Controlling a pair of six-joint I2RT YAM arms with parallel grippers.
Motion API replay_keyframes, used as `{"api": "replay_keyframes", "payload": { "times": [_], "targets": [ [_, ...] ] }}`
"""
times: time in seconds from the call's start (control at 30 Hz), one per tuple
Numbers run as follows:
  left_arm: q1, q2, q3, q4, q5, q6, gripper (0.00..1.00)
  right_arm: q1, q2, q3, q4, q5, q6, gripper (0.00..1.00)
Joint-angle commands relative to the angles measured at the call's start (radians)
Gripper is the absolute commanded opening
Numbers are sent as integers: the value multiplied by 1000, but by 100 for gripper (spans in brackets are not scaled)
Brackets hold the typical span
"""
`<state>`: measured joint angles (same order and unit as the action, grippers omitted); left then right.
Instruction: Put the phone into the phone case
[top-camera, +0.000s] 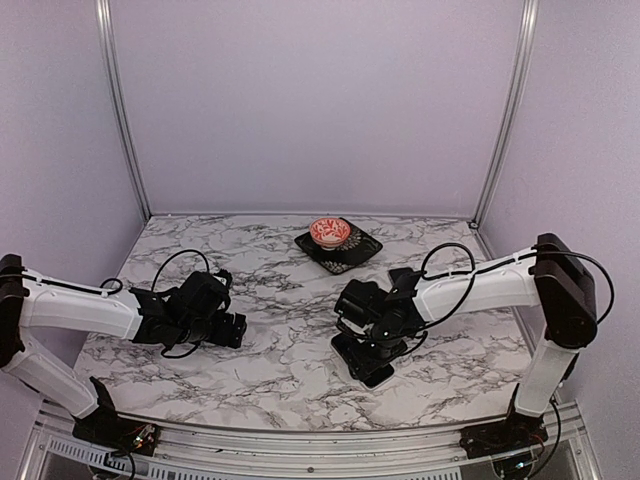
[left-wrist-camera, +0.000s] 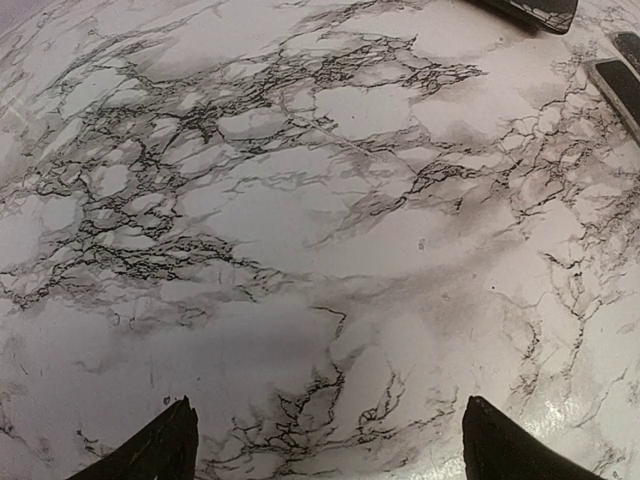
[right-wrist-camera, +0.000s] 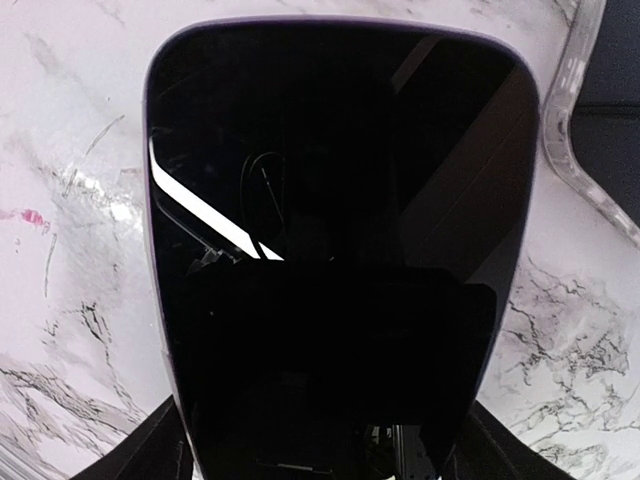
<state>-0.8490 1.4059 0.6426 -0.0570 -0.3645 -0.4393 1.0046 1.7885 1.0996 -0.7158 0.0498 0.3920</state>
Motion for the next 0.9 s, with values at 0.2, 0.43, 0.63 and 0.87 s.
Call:
{"api": "replay_keyframes", "payload": {
  "times": [0.2, 0.43, 0.63, 0.87],
  "targets": [
    [6, 0, 30, -6, 4, 17, 93, -1, 25, 15, -24, -22, -21, 48],
    [6, -17, 56, -11, 17, 16, 92, 2, -51, 23, 32, -4, -35, 31],
    [5, -11, 107, 75, 183, -29, 89, 33, -125, 24, 146, 44, -42, 21],
    [-2, -2, 108, 433, 526, -207, 97, 141, -163, 100, 278, 260, -78, 20]
  ]
}}
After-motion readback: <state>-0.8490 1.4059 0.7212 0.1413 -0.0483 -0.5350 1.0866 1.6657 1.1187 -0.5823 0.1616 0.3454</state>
